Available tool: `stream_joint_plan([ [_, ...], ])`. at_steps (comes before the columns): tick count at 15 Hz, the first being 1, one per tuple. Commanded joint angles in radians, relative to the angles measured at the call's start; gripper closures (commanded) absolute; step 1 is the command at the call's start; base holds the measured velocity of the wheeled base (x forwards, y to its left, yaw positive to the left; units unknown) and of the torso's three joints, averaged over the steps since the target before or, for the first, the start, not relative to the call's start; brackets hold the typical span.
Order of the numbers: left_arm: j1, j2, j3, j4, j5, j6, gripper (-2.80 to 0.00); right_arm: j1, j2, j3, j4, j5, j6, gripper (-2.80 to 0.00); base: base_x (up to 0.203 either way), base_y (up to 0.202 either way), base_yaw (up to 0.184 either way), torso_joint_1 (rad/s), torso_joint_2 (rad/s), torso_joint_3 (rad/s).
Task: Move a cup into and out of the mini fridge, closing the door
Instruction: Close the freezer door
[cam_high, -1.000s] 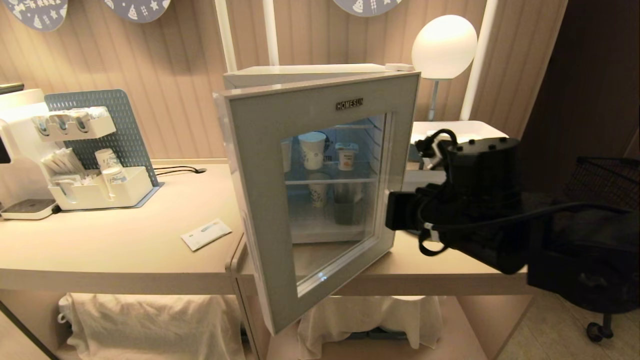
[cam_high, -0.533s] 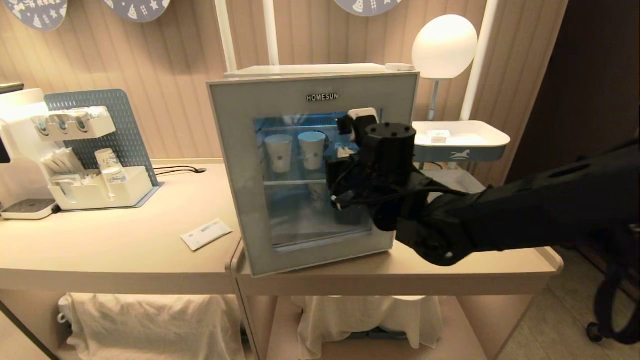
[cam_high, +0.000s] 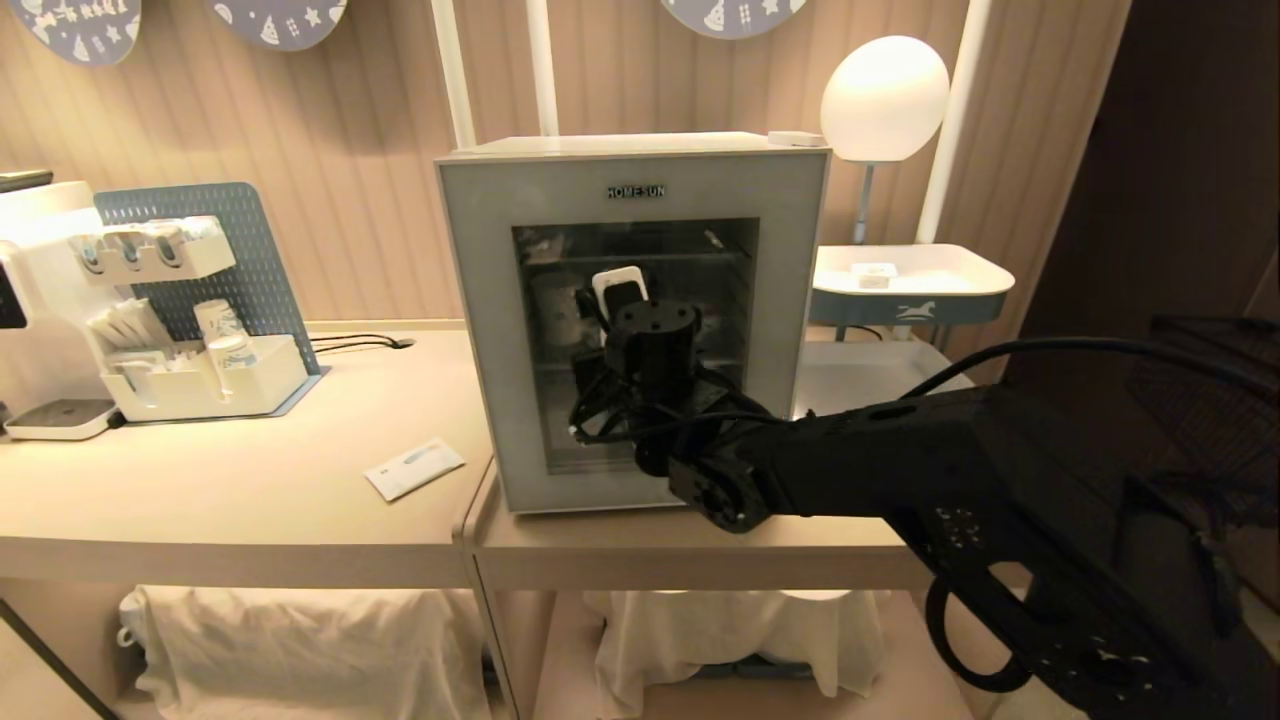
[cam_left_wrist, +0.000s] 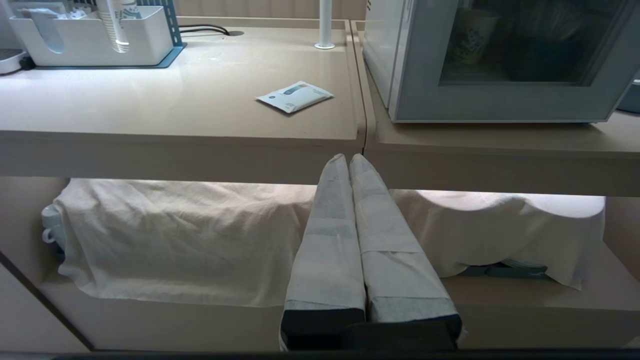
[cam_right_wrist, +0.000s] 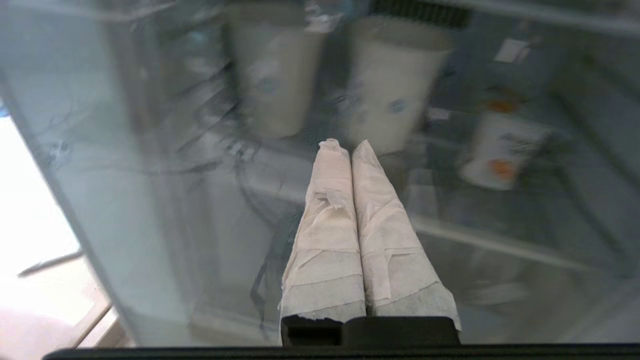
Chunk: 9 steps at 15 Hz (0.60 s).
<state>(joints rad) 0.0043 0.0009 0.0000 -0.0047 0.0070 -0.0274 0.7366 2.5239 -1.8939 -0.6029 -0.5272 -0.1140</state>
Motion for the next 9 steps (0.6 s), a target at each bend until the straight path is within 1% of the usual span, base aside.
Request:
stream_joint_plan([
  [1, 0.000, 0.001, 0.000, 0.000, 0.001, -0.002, 0.00, -0.002, 0.048, -0.023, 0.010, -0.018, 0.002, 0.00, 0.000, 0.000, 0.000, 0.000, 0.00, 0.000],
  [3, 0.000, 0.001, 0.000, 0.000, 0.001, -0.002, 0.00, -0.001, 0.014, 0.015, -0.006, -0.077, 0.006, 0.00, 0.000, 0.000, 0.000, 0.000, 0.00, 0.000],
  [4, 0.000, 0.001, 0.000, 0.000, 0.001, -0.002, 0.00, -0.001, -0.026, 0.065, -0.026, -0.104, 0.004, 0.00, 0.000, 0.000, 0.000, 0.000, 0.00, 0.000],
  [6, 0.000, 0.001, 0.000, 0.000, 0.001, 0.000, 0.00, 0.000, -0.149, 0.219, -0.068, -0.133, -0.001, 0.00, 0.000, 0.000, 0.000, 0.000, 0.00, 0.000],
  [9, 0.000, 0.001, 0.000, 0.000, 0.001, -0.001, 0.00, -0.006, -0.441, 0.468, -0.116, -0.186, -0.005, 0.00, 0.000, 0.000, 0.000, 0.000, 0.00, 0.000],
])
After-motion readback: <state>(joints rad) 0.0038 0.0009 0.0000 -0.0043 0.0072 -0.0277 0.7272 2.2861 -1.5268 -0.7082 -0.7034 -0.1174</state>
